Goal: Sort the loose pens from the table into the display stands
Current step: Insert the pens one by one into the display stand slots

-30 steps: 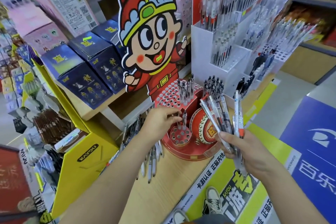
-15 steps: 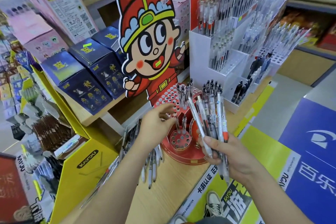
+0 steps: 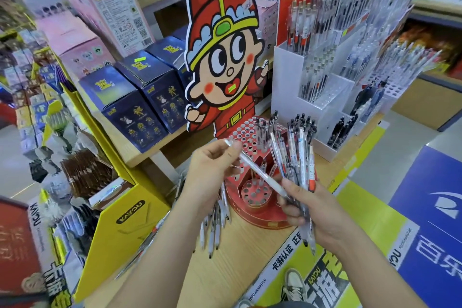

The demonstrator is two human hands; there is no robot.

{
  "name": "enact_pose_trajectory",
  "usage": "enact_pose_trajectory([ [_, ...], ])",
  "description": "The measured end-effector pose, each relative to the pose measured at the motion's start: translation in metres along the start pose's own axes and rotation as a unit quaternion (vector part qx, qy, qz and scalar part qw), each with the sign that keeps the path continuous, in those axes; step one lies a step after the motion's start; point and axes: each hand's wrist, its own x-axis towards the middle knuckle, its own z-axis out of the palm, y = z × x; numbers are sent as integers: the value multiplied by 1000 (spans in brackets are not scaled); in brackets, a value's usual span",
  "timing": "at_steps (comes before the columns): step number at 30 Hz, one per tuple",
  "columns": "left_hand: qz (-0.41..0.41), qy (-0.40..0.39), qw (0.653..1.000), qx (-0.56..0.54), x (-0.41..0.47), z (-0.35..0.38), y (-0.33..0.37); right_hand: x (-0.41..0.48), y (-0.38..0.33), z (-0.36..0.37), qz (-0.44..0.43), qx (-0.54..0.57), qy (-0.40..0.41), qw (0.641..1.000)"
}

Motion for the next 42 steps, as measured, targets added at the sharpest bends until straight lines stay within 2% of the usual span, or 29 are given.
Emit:
enact_pose_trajectory([
  [5, 39, 69, 997, 6, 5, -14, 0, -7, -1, -7, 5, -36, 63, 997],
  [10, 118, 125, 978, 116, 15, -12, 6, -18, -8, -18, -20, -165, 117, 979],
  [13, 162, 145, 967, 130, 15, -7, 12, -28, -17, -24, -46, -186, 119, 974],
  [16, 181, 142, 967, 112, 13, -2, 20, -32, -24, -26, -57, -159, 109, 980],
  [21, 161, 134, 976, 62, 17, 3, 26, -22, -27, -30, -53, -154, 136, 977],
  [25, 170, 119, 975, 76, 18, 4, 27, -17, -28, -33, -47, -143, 143, 978],
  [33, 189, 80, 978, 27, 26, 43, 52, -11, -53, -55, -102, -114, 171, 973],
  [38, 198, 40, 979, 13, 48, 96, 71, 0, -92, -105, -136, -154, 195, 959],
  [42, 200, 40, 979, 7, 78, 164, 76, 13, -138, -169, -175, -250, 215, 928],
])
